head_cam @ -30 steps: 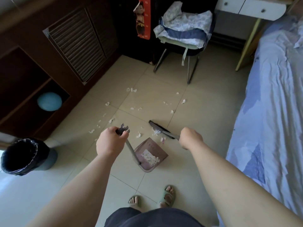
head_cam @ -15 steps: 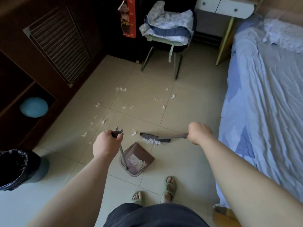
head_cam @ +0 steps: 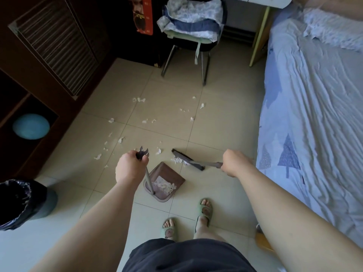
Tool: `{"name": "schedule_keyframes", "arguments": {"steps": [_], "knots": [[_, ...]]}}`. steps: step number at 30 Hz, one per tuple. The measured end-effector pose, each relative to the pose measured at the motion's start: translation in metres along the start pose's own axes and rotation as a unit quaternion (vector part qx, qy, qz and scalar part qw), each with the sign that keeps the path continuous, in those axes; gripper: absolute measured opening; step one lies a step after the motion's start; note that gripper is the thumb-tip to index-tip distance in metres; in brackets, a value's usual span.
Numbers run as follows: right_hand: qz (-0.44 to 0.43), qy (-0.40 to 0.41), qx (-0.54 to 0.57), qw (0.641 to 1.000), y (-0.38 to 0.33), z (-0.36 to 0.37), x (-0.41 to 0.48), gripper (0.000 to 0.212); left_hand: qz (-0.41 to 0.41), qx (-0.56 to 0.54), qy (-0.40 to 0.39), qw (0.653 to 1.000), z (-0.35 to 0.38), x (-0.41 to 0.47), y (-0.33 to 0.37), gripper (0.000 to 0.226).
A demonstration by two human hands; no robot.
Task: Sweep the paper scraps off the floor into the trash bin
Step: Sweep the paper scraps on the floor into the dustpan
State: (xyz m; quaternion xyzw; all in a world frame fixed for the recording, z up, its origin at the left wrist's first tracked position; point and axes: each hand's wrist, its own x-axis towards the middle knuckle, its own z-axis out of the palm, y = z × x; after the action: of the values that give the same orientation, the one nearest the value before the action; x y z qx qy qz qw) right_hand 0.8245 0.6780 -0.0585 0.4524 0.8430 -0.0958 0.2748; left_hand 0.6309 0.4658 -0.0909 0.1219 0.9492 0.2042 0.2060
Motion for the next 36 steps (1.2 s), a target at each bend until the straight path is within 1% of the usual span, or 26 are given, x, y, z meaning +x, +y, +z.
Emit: {"name": "schedule_keyframes", "arguments": {"steps": [4, 5, 8, 11, 12, 14, 18, 21, 25, 28, 30, 32, 36], "knots": [[-0.048, -0.008, -0.015, 0.999, -0.016, -0.021, -0.009, 0.006, 0.005, -0.010, -0.010, 1.000, 0.003, -0.004, -0.004, 0.025], [-0.057, -0.016, -0.015, 0.998, -0.019, -0.025, -0.011, 0.009, 0.006, -0.013, -0.013, 1.000, 0.003, -0.006, -0.004, 0.024], [-0.066, -0.025, -0.007, 0.997, -0.023, -0.035, -0.017, 0.031, 0.009, -0.019, -0.015, 1.000, 0.003, -0.007, -0.009, 0.024], [-0.054, 0.002, 0.006, 0.999, -0.019, -0.047, -0.022, 0.044, 0.008, -0.019, -0.010, 1.000, -0.001, -0.007, -0.018, 0.025], [-0.046, 0.016, 0.006, 0.999, -0.016, -0.052, -0.023, 0.045, 0.006, -0.021, -0.008, 1.000, -0.002, -0.007, -0.020, 0.024], [-0.032, 0.045, 0.009, 0.998, -0.010, -0.060, -0.025, 0.039, 0.001, -0.024, -0.008, 1.000, -0.005, -0.009, -0.025, 0.022], [0.005, 0.072, 0.006, 0.997, -0.008, -0.060, -0.025, 0.024, -0.006, -0.025, -0.003, 1.000, -0.010, -0.015, -0.033, 0.019], [0.023, 0.069, 0.016, 0.997, -0.017, -0.048, -0.021, 0.027, -0.012, -0.026, 0.001, 1.000, -0.013, -0.020, -0.039, 0.018], [0.012, 0.055, 0.013, 0.998, -0.032, -0.030, -0.018, 0.011, -0.017, -0.030, 0.005, 0.999, -0.016, -0.024, -0.047, 0.020], [-0.027, 0.037, -0.020, 0.999, -0.042, -0.020, -0.021, 0.003, -0.011, -0.029, 0.001, 1.000, -0.015, -0.029, -0.048, 0.020], [-0.053, 0.026, -0.046, 0.997, -0.047, -0.018, -0.022, 0.013, -0.014, -0.029, 0.000, 0.999, -0.014, -0.030, -0.047, 0.021], [-0.074, 0.013, -0.054, 0.996, -0.049, -0.024, -0.022, 0.015, -0.016, -0.029, -0.004, 0.999, -0.012, -0.030, -0.045, 0.022], [-0.076, 0.002, -0.045, 0.996, -0.047, -0.050, -0.023, 0.026, -0.016, -0.017, -0.004, 1.000, -0.011, -0.029, -0.040, 0.021]]}}
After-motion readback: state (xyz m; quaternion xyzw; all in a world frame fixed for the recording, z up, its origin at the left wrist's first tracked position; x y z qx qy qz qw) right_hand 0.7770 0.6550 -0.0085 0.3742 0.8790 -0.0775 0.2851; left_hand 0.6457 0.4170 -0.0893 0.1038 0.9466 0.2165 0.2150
